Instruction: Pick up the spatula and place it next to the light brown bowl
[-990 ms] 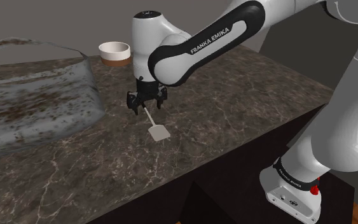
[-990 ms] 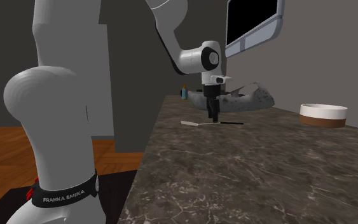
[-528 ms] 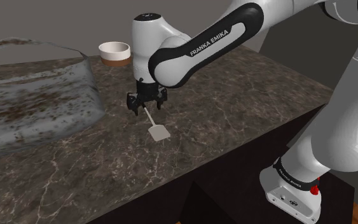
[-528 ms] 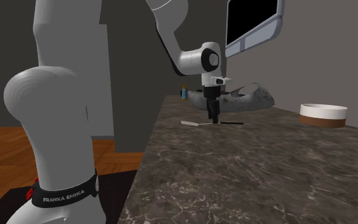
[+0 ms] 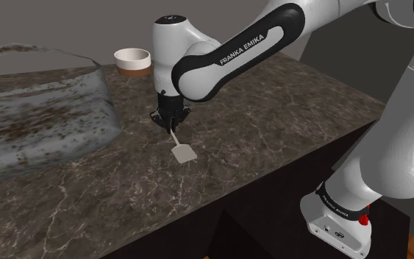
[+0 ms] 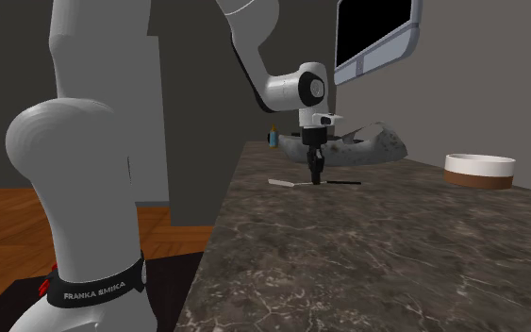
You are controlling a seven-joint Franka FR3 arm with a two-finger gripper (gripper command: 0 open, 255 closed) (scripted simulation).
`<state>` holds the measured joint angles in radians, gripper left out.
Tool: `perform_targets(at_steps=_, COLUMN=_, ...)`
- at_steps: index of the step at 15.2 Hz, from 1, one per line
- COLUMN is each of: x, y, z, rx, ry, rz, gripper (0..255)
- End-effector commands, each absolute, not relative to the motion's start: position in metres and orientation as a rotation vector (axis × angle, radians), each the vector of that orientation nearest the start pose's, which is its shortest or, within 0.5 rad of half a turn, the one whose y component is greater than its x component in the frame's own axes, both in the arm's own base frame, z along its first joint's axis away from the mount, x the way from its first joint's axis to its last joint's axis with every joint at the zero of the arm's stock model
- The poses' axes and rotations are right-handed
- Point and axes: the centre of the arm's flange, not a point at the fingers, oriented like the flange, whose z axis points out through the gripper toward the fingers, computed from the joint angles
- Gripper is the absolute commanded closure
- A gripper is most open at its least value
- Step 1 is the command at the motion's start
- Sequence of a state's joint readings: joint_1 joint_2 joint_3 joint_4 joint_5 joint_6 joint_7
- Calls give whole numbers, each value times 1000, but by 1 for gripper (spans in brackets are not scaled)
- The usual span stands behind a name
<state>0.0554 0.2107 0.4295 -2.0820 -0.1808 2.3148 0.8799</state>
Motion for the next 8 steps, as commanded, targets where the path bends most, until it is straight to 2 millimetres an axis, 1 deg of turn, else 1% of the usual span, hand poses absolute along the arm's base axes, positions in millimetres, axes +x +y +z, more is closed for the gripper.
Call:
perform_targets(at_steps=1, x=517, y=263, z=339, rx=-3117, ry=448, rz=-104, gripper=255)
perform_targets(at_steps=2, x=517, y=263, z=338, rx=-3117, ry=448, rz=-104, gripper=255)
perform_targets(at_steps=8, x=517, y=263, z=370, rx=-3117, ry=448, rz=-104, gripper=255)
